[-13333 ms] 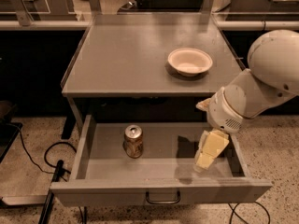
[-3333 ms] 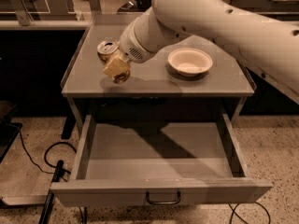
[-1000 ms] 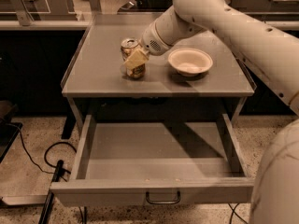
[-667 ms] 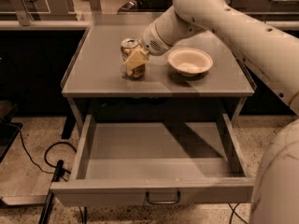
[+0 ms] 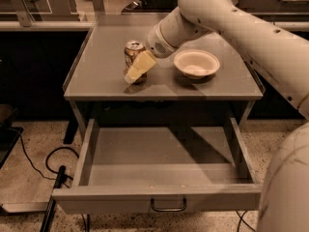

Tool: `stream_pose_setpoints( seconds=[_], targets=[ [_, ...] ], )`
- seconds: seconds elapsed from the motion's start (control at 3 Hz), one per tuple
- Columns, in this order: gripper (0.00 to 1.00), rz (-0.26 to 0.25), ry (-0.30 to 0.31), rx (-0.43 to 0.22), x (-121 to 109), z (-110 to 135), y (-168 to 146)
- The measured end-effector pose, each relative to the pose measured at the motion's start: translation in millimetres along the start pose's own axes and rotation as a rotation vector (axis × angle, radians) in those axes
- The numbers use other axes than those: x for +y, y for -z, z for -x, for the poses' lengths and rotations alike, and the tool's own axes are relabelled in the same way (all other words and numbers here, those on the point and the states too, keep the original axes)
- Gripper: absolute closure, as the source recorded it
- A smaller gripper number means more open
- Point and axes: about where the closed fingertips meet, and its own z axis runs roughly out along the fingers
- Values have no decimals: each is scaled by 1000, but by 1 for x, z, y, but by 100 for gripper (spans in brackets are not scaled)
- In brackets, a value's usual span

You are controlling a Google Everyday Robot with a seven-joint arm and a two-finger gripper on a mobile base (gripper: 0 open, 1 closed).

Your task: Pick orange can from top drawer and place on counter

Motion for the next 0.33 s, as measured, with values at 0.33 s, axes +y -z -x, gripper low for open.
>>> stream_pose_setpoints(
  seconds=[0.33],
  targets=[
    [0,0,0,0,0,0,0]
  ],
)
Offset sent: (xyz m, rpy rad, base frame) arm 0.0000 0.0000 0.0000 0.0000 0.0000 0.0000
